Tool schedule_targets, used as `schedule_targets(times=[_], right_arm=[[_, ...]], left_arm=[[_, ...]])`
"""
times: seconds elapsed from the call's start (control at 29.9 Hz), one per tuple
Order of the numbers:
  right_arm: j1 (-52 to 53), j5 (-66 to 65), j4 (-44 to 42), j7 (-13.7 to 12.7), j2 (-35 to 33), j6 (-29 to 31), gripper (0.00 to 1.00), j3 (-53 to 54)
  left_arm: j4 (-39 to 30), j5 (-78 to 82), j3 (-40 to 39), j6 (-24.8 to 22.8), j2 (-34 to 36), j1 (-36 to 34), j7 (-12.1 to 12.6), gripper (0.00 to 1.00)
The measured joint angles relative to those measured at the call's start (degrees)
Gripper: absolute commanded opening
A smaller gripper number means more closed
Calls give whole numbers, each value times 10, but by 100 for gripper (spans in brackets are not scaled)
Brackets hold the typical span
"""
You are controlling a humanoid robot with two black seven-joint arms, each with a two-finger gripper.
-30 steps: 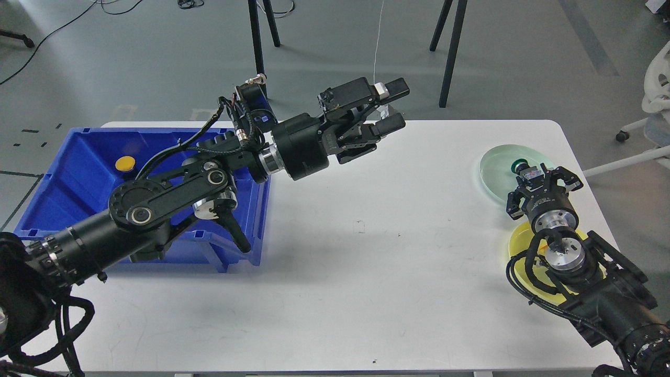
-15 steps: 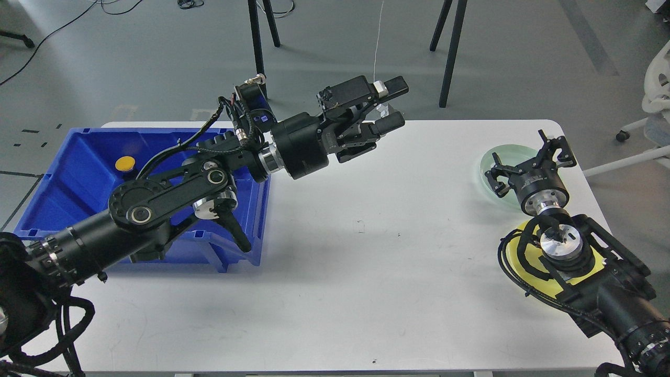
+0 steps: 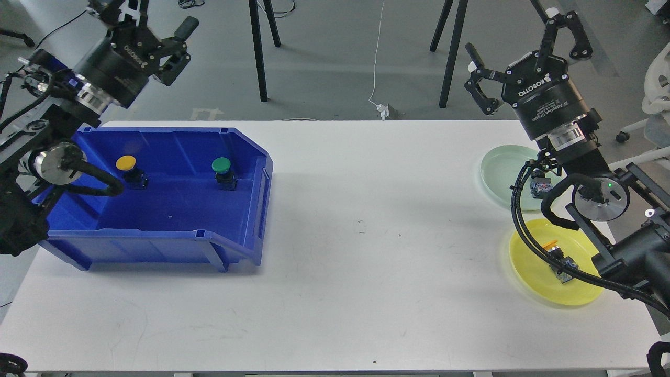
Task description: Pass button and place on color plate
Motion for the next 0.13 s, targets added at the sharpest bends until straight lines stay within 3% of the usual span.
schedule_targets(times=[0.13], right_arm=[[4,5,-28,0,6,1,99,1]], left_arm=[[18,-24,-22,-1,1,19,0,84]])
